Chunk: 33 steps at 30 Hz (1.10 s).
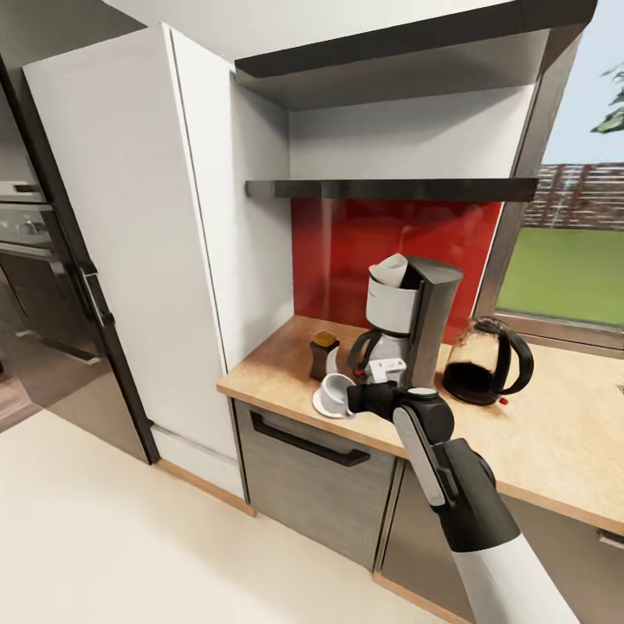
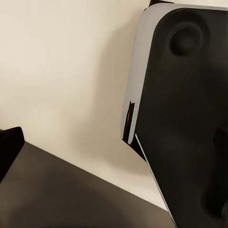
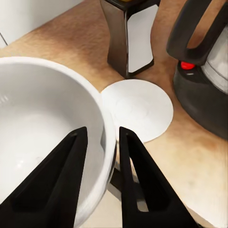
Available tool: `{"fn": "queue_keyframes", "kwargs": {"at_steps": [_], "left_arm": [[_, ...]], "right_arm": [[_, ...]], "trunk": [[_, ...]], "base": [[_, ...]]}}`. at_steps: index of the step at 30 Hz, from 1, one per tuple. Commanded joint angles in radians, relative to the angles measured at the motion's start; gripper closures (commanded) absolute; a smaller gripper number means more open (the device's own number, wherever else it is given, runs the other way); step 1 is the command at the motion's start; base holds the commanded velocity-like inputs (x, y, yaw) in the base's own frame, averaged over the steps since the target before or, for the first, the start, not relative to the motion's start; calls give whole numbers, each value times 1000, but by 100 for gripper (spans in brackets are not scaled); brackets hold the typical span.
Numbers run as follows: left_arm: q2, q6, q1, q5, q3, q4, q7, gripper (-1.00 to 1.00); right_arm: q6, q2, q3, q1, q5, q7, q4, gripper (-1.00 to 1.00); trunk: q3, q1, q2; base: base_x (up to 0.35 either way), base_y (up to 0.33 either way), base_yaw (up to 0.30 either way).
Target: Set up a coffee station on the kitchen countertop: keep the coffee maker on the countertop, move the bottle of coffee from the kitchen shelf to the counter next to the coffee maker, place a paper coffee filter on top of the coffee maker, put the saucer next to the coffee maker with the coffee cup on the saucer, and place the electric kettle next to the coffee maker.
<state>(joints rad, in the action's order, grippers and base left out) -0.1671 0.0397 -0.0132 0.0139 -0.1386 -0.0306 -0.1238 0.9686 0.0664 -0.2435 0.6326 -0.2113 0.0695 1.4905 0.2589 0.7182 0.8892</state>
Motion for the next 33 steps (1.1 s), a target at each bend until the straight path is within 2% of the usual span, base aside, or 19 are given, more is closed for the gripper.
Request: {"fn": "queue_keyframes", "kwargs": {"at_steps": [1,2,6,9,10,12,22,26,33], "left_arm": [[0,0,-1,2,-7,-2,-5,-100],[0,0,-1,2,-7,-2,-5,-100],[0,-1,-1,2,-6,-1,-5,-100],[-1,-4,-1,2,-4,0,-5,-100],[-1,-5,-1,2,-4,0,-5,-100],[-1,-7,-1,3,-1,0,-5,-100],[-2,-9,-1,3,2,0,-5,-100],[-1,-12,-1,2,5,-1,-6,-100],[-9,-11,-1,1,6,-1,-8,-100]], "right_arm": [[4,0,0,1,-7,6,0,100],[4,1,-1,1,2,7,0,100],[4,4,-4,1,129,9,-1,100],[4,7,-5,1,194,8,-1,100],[4,7,-5,1,204,8,-1,100],[5,7,-5,1,218,7,-1,100],[5,5,-5,1,225,7,-9,100],[6,2,-3,1,225,7,-51,100],[8,3,0,1,226,8,-54,100]], "trunk": [[1,0,1],[1,0,1],[1,0,1],[1,0,1],[1,0,1],[1,0,1],[1,0,1],[1,0,1],[1,0,1]], "base": [[0,0,-17],[0,0,-11],[0,0,-3],[6,0,-1],[47,0,0],[114,70,0],[206,180,0],[39,31,0],[1,1,0]]}}
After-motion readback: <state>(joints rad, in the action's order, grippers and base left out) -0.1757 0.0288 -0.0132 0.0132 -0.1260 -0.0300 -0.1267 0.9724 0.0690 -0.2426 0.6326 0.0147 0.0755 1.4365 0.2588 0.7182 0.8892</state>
